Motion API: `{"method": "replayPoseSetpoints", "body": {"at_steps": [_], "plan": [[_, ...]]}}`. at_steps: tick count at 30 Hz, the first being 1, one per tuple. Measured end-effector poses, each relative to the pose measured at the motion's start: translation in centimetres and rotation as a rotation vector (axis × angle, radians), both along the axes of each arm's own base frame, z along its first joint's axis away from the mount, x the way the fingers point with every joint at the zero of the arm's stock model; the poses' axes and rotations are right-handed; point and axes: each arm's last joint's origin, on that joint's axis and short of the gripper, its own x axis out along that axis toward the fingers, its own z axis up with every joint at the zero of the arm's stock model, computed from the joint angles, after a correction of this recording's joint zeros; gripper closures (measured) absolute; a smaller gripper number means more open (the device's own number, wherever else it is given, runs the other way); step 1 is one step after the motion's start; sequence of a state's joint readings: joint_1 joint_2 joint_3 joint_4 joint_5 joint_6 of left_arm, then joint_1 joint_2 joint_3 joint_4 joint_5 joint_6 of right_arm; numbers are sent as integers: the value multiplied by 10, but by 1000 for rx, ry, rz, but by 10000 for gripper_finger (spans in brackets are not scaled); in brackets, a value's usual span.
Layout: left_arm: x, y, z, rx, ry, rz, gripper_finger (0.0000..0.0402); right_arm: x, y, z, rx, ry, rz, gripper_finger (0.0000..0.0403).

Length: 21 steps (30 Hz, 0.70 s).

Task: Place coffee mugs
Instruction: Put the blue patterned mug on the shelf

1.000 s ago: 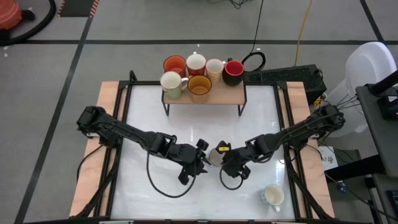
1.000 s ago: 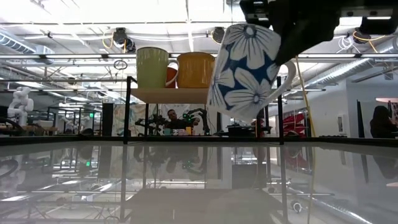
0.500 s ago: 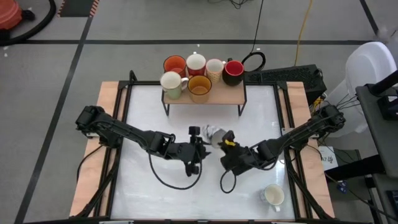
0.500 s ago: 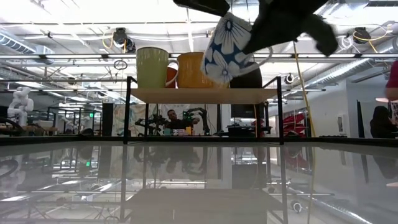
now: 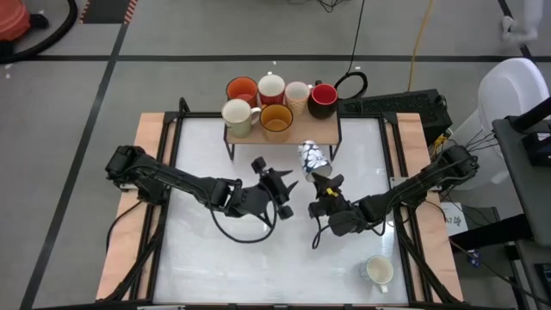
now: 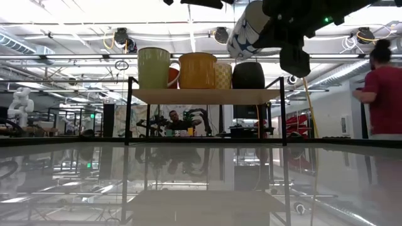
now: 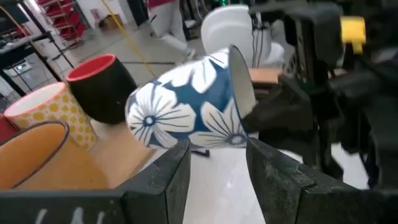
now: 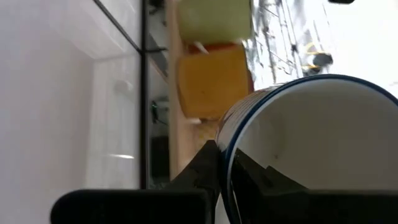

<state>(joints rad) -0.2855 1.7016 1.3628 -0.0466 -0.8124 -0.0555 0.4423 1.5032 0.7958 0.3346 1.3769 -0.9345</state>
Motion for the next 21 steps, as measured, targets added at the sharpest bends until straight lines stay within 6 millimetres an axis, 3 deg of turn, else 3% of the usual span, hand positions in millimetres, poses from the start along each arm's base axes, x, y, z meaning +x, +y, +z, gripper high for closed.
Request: {"method": "replayPoseSetpoints", "body": {"at_steps": [7, 16, 21], "plan": [[3, 3, 4, 43, -2, -42, 241, -1, -3, -4, -11, 23, 4, 389], [31, 8, -23, 59, -44, -46, 241, -1, -3, -4, -6, 21, 9, 389], [38, 6, -25, 142, -86, 21, 241, -1, -3, -4, -5, 20, 12, 389]]}}
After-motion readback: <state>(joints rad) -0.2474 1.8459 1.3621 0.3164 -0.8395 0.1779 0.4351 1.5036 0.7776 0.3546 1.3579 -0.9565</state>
